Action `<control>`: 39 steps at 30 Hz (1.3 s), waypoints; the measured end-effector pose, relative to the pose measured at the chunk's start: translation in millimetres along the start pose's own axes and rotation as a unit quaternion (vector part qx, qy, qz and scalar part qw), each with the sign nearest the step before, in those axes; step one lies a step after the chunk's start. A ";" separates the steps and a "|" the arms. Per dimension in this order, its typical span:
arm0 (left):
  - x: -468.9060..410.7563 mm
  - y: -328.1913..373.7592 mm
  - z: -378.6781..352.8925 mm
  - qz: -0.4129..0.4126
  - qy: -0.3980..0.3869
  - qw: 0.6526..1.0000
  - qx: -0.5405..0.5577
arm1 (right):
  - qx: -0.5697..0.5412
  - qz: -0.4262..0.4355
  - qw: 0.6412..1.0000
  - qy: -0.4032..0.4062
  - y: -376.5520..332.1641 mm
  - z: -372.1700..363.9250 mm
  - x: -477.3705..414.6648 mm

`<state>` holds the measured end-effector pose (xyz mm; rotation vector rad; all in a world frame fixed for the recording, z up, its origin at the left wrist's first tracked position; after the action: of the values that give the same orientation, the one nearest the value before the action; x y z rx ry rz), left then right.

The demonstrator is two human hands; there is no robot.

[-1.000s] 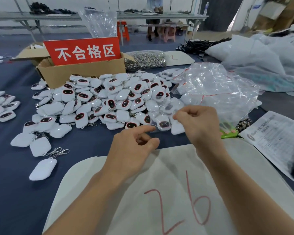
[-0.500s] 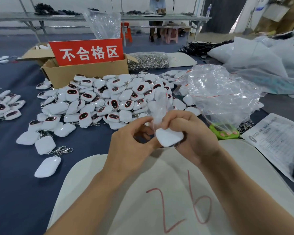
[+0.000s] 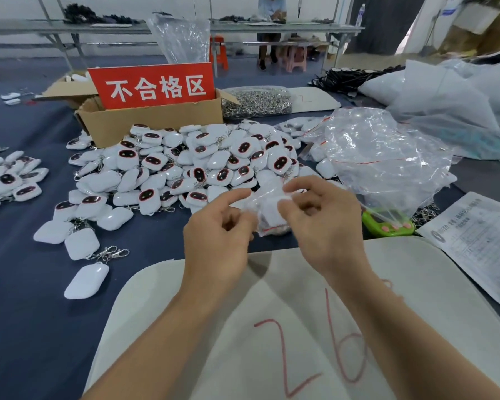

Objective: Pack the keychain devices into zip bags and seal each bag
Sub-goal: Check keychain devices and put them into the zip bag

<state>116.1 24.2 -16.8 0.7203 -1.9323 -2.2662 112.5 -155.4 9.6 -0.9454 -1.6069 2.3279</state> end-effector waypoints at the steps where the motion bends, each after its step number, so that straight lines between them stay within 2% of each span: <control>1: 0.8 -0.2 -0.1 -0.006 -0.003 1.000 -0.004 | 0.030 0.025 0.999 -0.015 -3.5 -3.1 4.7; 4: 4.1 6.4 -0.1 -0.041 -0.020 0.999 -0.011 | 0.088 0.045 0.994 -0.040 -7.5 -11.4 14.5; 9: 16.2 27.5 -6.8 -0.107 -0.069 0.991 0.034 | 0.181 0.083 0.978 0.064 -17.7 -3.1 15.7; 12: 27.2 33.7 -12.0 -0.149 -0.089 0.985 0.024 | 0.296 0.166 0.935 0.102 -27.5 3.9 9.0; 13: 28.6 32.9 -12.2 -0.153 -0.086 0.984 0.014 | 0.339 0.160 0.923 0.089 -23.1 5.5 2.0; 15: 28.3 27.1 -11.4 -0.139 -0.071 0.988 -0.013 | 0.362 0.050 0.929 0.054 -0.1 12.9 -14.7; 17: 24.9 18.6 -12.5 -0.114 -0.073 0.990 -0.045 | 0.303 -0.055 0.951 0.027 22.6 18.2 -24.2; 19: 20.9 11.3 -13.3 -0.103 -0.075 0.988 -0.089 | 0.138 -0.130 0.981 0.038 28.9 20.1 -24.5; 20: 18.9 8.8 -13.0 -0.099 -0.071 0.987 -0.109 | 0.022 -0.179 0.982 0.053 28.1 20.1 -23.0; 22: 15.0 5.5 -12.1 -0.091 -0.064 0.986 -0.126 | -0.190 -0.281 0.939 0.056 33.2 15.4 -20.9; 23: 14.0 4.5 -11.6 -0.089 -0.062 0.986 -0.128 | -0.233 -0.302 0.923 0.046 36.0 13.5 -22.0; 24: 13.4 4.0 -11.0 -0.088 -0.059 0.986 -0.128 | -0.217 -0.297 0.929 0.031 36.4 13.4 -23.4; 26: 13.5 4.6 -9.5 -0.086 -0.052 0.987 -0.129 | -0.059 -0.201 0.978 0.001 36.5 14.3 -28.8; 27: 13.6 6.0 -8.8 -0.084 -0.047 0.987 -0.126 | -0.017 -0.161 0.987 -0.004 35.6 13.3 -28.7; 28: 13.8 8.2 -8.3 -0.083 -0.043 0.988 -0.119 | -0.026 -0.158 0.987 -0.008 37.8 11.7 -27.5; 32: 16.9 17.7 -7.6 -0.094 -0.056 0.990 -0.094 | -0.186 -0.243 0.952 -0.017 37.3 4.1 -25.1; 36: 22.7 19.7 -13.2 -0.103 -0.102 0.985 -0.097 | -0.072 -0.159 0.984 -0.036 28.5 14.5 -31.5; 39: 20.9 17.5 -13.1 -0.130 -0.089 0.978 -0.136 | -0.104 -0.145 0.974 -0.138 29.5 8.6 -29.2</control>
<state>98.6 1.3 -7.7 0.7984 -1.6222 -2.7679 136.8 -187.7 -2.7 -0.3889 -1.9740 2.1914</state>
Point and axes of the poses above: each hand's wrist, its own x-axis away from the middle knuckle, its own z-axis out of the back of the hand, y = z × x, the point moved 7 cm from there along -x, towards the middle knuckle, and after that the axes turned 14 degrees about y, right-handed, at the moved point
